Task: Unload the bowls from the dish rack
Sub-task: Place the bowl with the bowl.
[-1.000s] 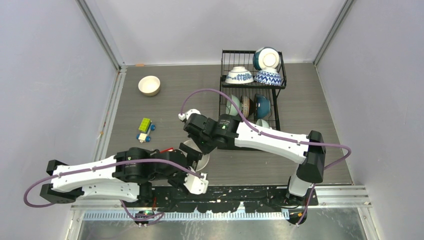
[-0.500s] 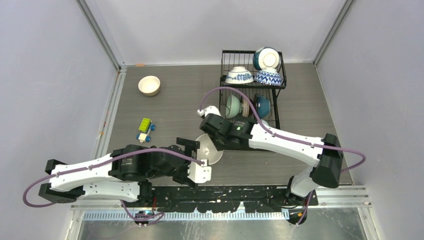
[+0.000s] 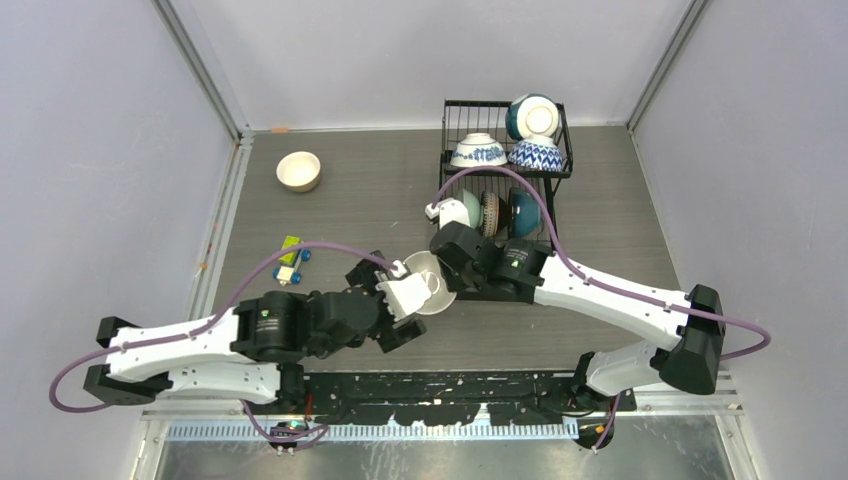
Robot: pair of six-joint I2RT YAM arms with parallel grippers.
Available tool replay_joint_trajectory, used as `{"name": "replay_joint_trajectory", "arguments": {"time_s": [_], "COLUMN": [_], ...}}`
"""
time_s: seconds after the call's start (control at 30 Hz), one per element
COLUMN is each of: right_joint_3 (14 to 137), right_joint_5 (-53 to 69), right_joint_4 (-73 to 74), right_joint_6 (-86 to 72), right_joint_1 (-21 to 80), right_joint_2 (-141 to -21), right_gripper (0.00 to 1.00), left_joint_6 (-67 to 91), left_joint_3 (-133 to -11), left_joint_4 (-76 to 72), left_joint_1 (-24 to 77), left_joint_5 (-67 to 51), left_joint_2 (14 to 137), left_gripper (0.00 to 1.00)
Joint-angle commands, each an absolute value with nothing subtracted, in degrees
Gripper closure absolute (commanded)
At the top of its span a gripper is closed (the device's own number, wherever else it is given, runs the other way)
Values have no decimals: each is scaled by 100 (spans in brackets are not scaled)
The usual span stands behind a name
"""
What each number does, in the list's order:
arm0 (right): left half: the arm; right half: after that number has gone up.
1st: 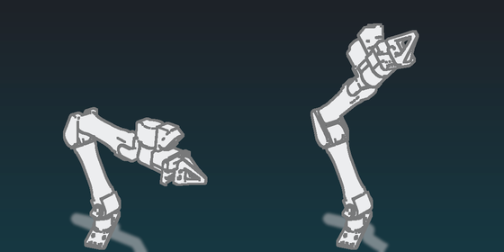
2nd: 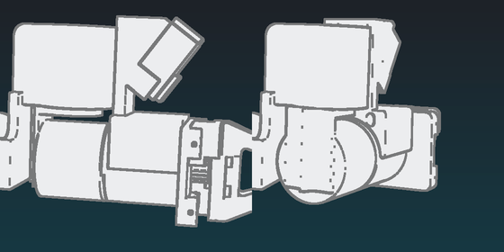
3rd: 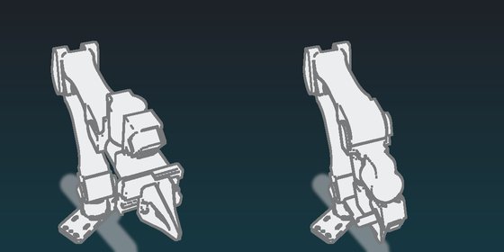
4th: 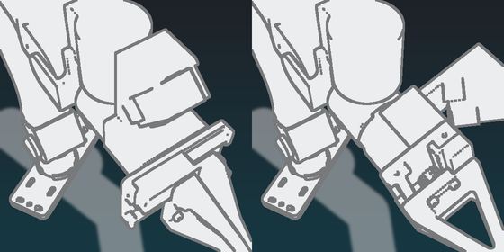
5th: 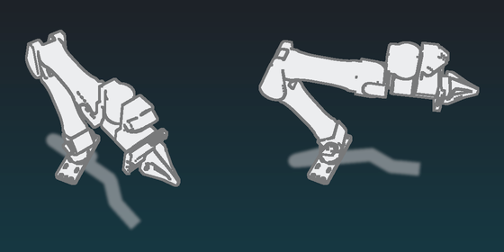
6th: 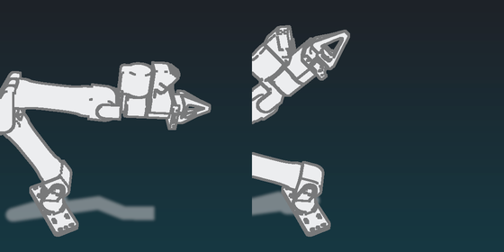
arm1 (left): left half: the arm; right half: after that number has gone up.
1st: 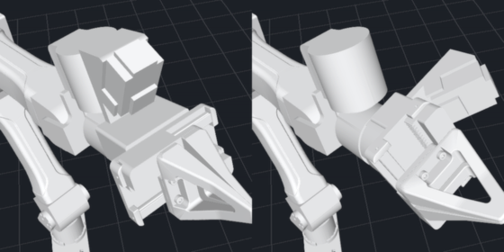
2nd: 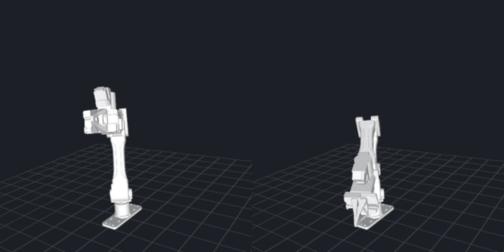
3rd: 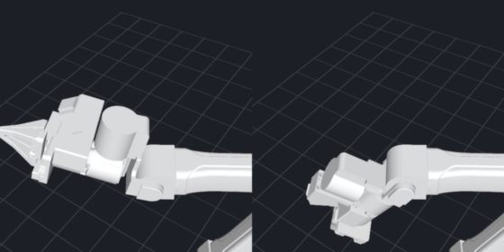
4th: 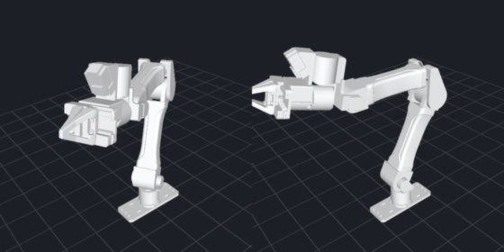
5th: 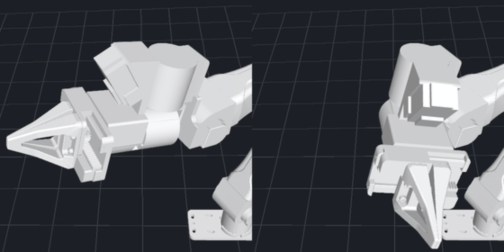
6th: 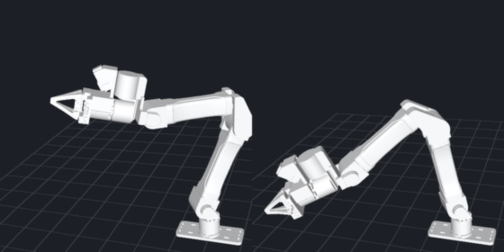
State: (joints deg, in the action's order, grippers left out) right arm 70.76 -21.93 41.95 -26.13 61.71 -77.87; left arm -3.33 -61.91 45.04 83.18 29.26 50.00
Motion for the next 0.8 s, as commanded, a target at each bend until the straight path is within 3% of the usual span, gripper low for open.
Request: {"name": "replay_joint_trajectory", "arguments": {"time_s": [0.0, 0.37, 0.77], "right_joint_3": [6976, 6661, 7337], "right_joint_5": [-2457, -2567, -2430], "right_joint_4": [3441, 2994, 3124], "right_joint_6": [-2864, -3380, -3915], "right_joint_1": [6172, 6170, 6173], "right_joint_2": [-7463, -7418, -7963], "right_gripper": [99, 99, 99], "left_joint_6": [1484, 5697, 6720], "left_joint_3": [-5961, -5580, -5900], "left_joint_4": [3495, 3898, 4598], "left_joint_1": [8128, 6182, 6144], "left_joint_5": [3927, 3403, 3600], "left_joint_2": [5147, 4883, 5580], "left_gripper": [0, 0, 0]}}
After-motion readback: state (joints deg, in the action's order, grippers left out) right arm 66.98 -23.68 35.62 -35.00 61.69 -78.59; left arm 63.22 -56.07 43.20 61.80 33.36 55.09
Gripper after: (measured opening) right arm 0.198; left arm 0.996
